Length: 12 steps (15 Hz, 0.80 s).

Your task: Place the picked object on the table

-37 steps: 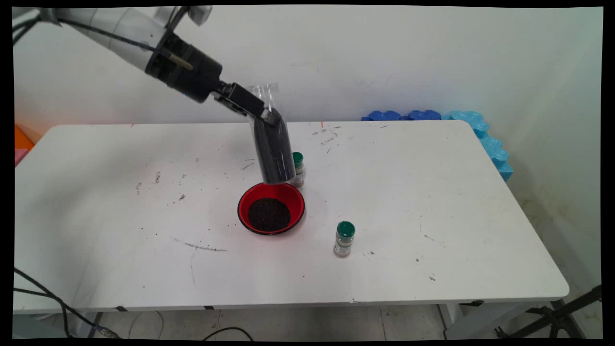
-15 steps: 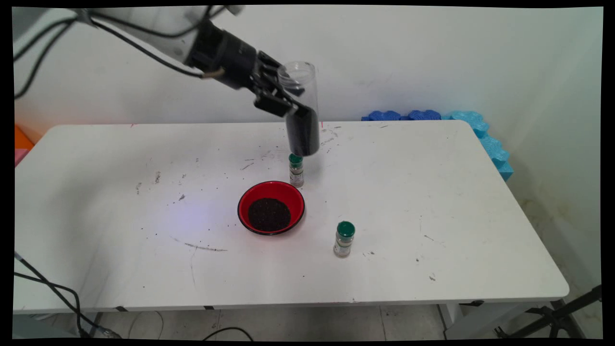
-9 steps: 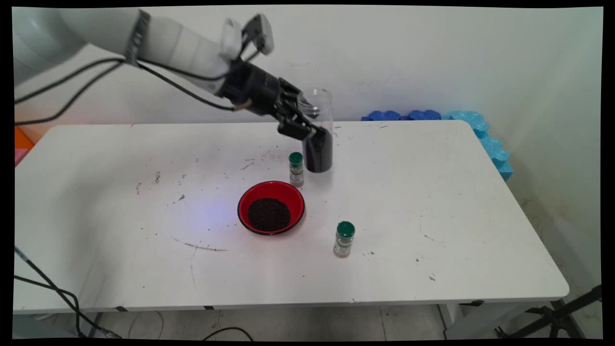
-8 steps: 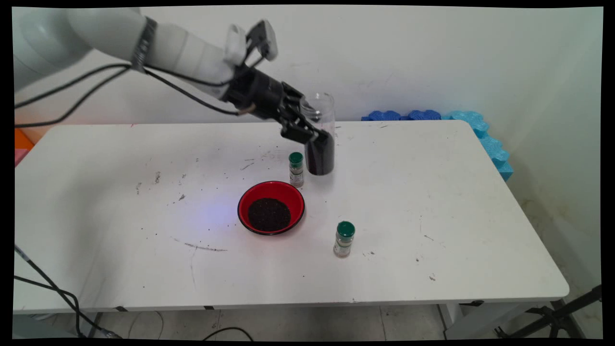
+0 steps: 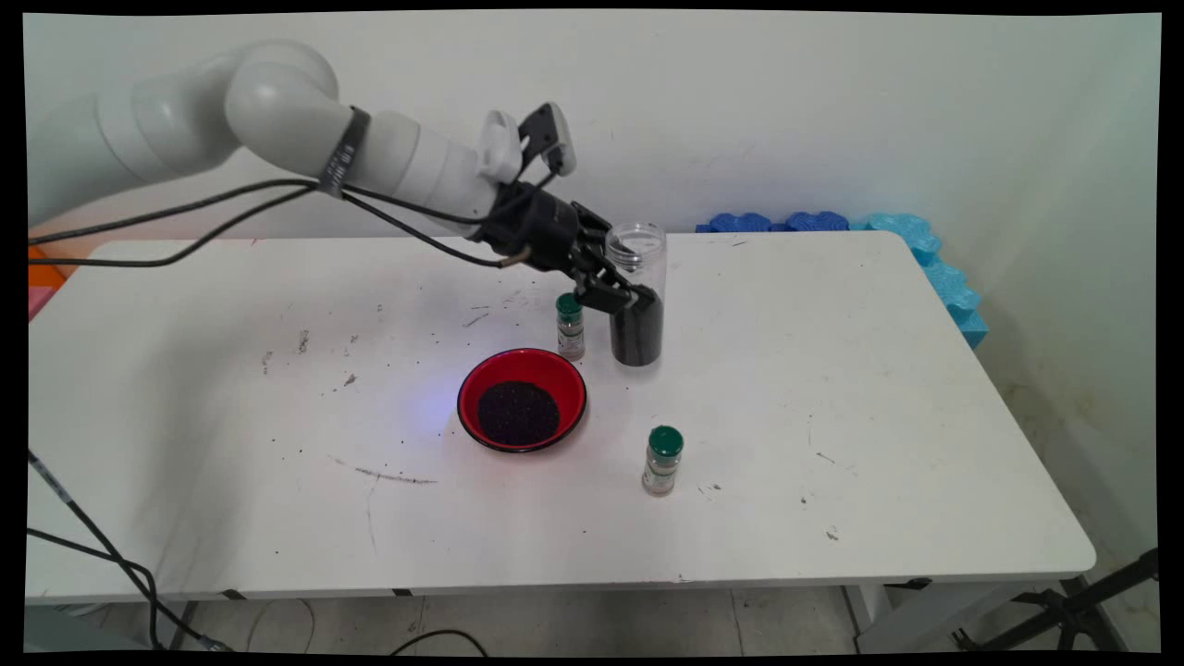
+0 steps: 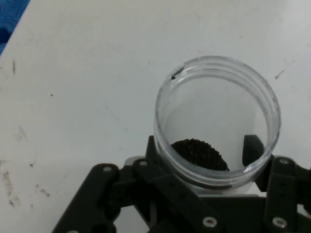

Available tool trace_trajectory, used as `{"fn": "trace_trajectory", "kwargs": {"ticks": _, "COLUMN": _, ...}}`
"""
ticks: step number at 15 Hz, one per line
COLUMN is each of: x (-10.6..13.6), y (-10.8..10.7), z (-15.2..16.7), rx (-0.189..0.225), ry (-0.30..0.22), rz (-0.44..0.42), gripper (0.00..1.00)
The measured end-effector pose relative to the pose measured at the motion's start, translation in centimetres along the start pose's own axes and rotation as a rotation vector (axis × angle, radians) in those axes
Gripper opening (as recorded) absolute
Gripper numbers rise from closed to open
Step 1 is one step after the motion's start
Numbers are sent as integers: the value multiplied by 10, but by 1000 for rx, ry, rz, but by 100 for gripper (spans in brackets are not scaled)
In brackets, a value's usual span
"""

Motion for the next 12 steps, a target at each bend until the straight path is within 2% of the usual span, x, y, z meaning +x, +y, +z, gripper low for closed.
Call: {"fn": "trace_trajectory", "kwargs": {"ticks": 12, "x": -18, "y": -5, "z": 45, "rx": -5, "ry": -13, "rz": 2, "gripper": 0}}
